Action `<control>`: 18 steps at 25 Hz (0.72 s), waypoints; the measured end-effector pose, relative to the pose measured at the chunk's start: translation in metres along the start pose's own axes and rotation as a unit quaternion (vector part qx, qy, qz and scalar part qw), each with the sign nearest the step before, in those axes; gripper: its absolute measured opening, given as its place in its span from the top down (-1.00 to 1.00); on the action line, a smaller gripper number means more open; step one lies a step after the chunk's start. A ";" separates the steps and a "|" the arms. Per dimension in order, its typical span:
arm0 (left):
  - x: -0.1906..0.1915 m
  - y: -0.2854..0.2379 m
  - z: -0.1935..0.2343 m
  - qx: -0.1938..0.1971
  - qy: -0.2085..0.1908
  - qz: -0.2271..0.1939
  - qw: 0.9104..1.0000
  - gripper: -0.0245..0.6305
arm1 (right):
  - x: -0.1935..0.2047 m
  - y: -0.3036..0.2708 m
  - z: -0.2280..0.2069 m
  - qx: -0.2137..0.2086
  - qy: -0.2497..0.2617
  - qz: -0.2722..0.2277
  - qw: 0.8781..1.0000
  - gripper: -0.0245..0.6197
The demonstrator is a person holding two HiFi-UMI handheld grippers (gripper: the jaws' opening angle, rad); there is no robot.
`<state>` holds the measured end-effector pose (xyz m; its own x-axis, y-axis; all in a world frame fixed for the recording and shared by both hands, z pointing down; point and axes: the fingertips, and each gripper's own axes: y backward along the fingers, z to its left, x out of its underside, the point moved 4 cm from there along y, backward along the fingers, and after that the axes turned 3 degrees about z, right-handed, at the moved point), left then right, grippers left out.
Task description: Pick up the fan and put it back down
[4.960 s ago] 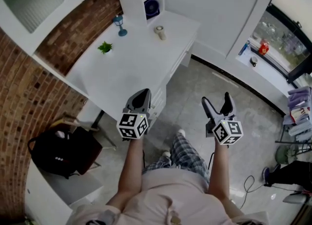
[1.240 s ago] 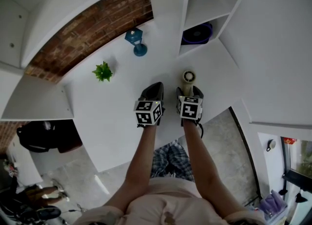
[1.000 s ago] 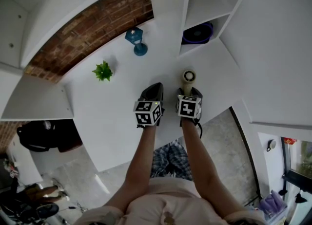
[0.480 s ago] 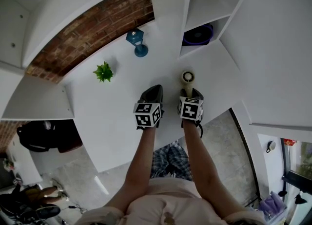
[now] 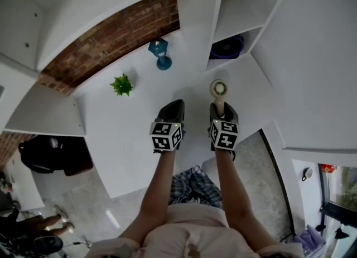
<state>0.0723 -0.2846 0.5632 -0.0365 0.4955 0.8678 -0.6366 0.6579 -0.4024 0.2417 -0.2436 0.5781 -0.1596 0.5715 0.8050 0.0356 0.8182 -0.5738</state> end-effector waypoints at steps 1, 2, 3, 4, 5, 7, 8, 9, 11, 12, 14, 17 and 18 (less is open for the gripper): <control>-0.006 0.005 0.000 -0.001 -0.002 -0.007 1.000 0.84 | -0.007 0.007 0.001 -0.005 0.002 -0.019 1.000 0.29; -0.012 0.010 0.000 -0.001 -0.003 -0.015 1.000 0.84 | -0.015 0.015 0.002 -0.009 0.004 -0.039 0.999 0.29; -0.018 0.015 -0.001 -0.002 -0.005 -0.024 1.000 0.84 | -0.023 0.024 0.003 -0.013 0.007 -0.059 0.998 0.29; -0.026 0.020 -0.001 -0.002 -0.008 -0.032 0.999 0.84 | -0.031 0.033 0.004 -0.016 0.009 -0.080 0.997 0.29; -0.033 0.025 -0.002 -0.002 -0.012 -0.042 0.999 0.84 | -0.040 0.042 0.004 -0.020 0.010 -0.101 0.995 0.29; -0.048 0.038 -0.004 -0.003 -0.019 -0.061 0.998 0.84 | -0.056 0.063 0.006 -0.025 0.010 -0.145 0.989 0.29; -0.056 0.044 -0.005 -0.004 -0.022 -0.070 0.997 0.84 | -0.064 0.075 0.006 -0.027 0.012 -0.166 0.986 0.29; -0.063 0.051 -0.006 -0.005 -0.025 -0.079 0.997 0.84 | -0.072 0.086 0.007 -0.028 0.016 -0.185 0.982 0.29; -0.075 0.062 -0.007 -0.007 -0.027 -0.093 0.995 0.84 | -0.085 0.106 0.008 -0.026 0.026 -0.214 0.976 0.29; -0.080 0.067 -0.007 -0.008 -0.027 -0.098 0.995 0.84 | -0.090 0.114 0.009 -0.024 0.029 -0.222 0.974 0.29; -0.085 0.073 -0.006 -0.009 -0.025 -0.105 0.994 0.84 | -0.096 0.123 0.009 -0.021 0.029 -0.233 0.972 0.29; -0.086 0.073 -0.004 -0.008 -0.026 -0.105 0.994 0.84 | -0.099 0.124 0.009 -0.018 0.024 -0.239 0.971 0.29; -0.085 0.072 -0.004 -0.007 -0.026 -0.104 0.994 0.84 | -0.099 0.122 0.008 -0.017 0.023 -0.238 0.971 0.29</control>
<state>0.0328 -0.2774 0.4592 0.0539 0.3180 0.9466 -0.6236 0.7511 -0.2167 0.2536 -0.2011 0.4273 -0.1219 0.1297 0.9840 0.0017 0.9914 -0.1305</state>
